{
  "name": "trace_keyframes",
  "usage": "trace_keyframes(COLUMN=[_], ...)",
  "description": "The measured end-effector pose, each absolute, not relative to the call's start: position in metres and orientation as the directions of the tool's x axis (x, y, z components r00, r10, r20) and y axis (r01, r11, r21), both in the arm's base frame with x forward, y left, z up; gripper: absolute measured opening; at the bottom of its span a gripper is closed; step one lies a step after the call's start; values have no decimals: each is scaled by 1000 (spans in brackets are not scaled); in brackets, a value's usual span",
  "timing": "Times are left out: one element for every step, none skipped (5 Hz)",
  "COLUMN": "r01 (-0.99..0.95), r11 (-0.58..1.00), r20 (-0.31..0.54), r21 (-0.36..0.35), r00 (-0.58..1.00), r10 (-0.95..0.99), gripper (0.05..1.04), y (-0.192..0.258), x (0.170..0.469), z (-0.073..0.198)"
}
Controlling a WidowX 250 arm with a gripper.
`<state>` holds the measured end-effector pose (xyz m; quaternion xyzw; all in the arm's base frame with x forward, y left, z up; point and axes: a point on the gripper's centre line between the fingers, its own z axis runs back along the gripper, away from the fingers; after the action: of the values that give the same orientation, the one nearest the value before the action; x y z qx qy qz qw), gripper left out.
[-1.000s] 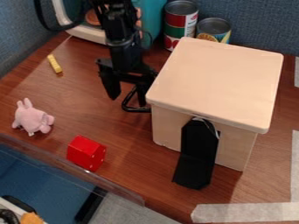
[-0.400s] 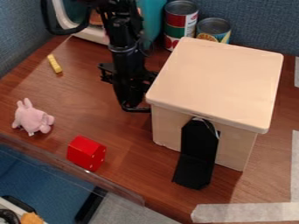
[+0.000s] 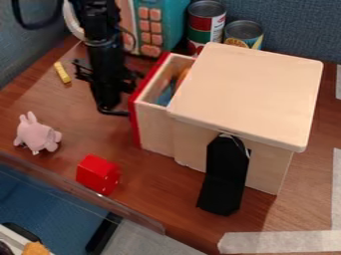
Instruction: Take the handle and open the drawer
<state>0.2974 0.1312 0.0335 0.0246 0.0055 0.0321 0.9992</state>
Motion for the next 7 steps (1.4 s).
trace_keyframes(r01=[-57, -58, -44, -38, -16, 25, 55], r11=[996, 996, 995, 995, 993, 990, 983], r20=[-28, -48, -58, -67, -82, -118, -132], r21=[68, 69, 85, 94, 114, 140, 175], r00=[998, 997, 997, 997, 996, 993, 991], r10=[59, 61, 49, 44, 25, -8, -31], gripper=[135, 134, 134, 134, 176, 413, 728], y=[144, 153, 155, 157, 157, 154, 144], x=[297, 295, 294, 293, 294, 293, 290], z=[36, 33, 34, 35, 36, 37, 48])
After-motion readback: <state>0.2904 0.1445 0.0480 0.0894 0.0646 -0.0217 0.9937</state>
